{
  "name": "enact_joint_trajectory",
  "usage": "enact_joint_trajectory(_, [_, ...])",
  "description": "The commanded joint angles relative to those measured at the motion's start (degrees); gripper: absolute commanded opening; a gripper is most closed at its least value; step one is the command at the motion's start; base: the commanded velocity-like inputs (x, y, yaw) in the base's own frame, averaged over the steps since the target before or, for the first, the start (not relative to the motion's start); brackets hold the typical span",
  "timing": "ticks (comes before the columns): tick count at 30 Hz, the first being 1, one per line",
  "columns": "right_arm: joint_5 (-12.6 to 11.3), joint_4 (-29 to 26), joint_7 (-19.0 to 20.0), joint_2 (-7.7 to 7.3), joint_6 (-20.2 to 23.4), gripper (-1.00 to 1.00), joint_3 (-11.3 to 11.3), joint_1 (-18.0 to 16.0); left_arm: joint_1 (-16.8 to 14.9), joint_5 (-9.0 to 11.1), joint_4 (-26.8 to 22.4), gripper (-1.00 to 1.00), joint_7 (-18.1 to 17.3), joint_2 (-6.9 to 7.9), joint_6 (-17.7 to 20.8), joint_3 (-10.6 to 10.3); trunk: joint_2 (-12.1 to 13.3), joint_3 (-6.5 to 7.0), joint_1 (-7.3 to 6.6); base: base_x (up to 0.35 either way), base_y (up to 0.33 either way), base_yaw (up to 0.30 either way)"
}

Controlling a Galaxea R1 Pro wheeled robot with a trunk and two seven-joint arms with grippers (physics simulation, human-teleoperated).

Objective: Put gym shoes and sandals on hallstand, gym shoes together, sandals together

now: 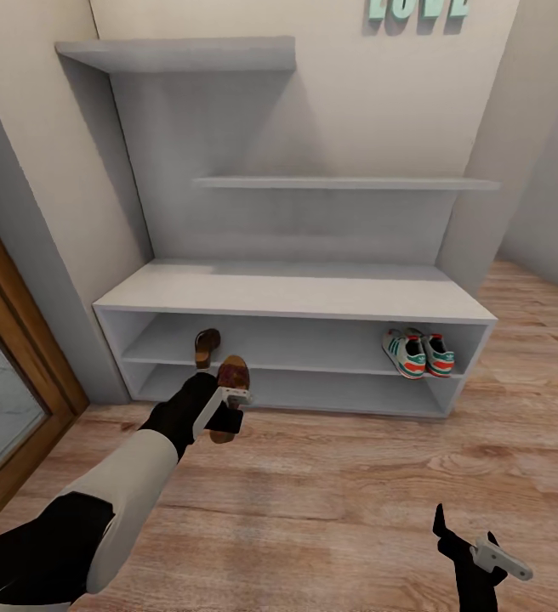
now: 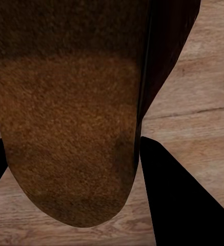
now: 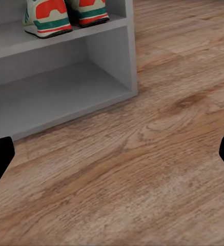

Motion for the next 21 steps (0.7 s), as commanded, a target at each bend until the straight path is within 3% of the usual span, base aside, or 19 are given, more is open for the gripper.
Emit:
enact_joint_trajectory(1, [0.0, 0.0, 0.0, 0.0, 0.0, 1.0, 0.0, 0.0, 0.0, -0.15, 0.0, -1.0, -0.12, 0.0, 0.0, -0.02, 0.0, 0.0, 0.0, 0.0, 0.0, 0.0])
enact_joint_trajectory(4, [0.0, 0.0, 0.0, 0.0, 0.0, 1.0, 0.0, 0.0, 0.0, -0.16, 0.0, -1.0, -0.09, 0.0, 0.0, -0.02, 0.0, 0.0, 0.0, 0.0, 0.0, 0.0])
enact_joint_trajectory(11, [0.0, 0.0, 0.0, 0.0, 0.0, 1.0, 0.0, 0.0, 0.06, -0.16, 0.0, -1.0, -0.12, 0.0, 0.0, -0.03, -0.09, -1.55, 0.18, 0.0, 0.0, 0.0])
enact_joint_trajectory(21, [0.0, 0.0, 0.0, 0.0, 0.0, 1.0, 0.0, 0.0, 0.27, -0.19, 0.0, -1.0, -0.14, 0.0, 0.0, 0.01, -0.09, -1.55, 0.18, 0.0, 0.0, 0.0])
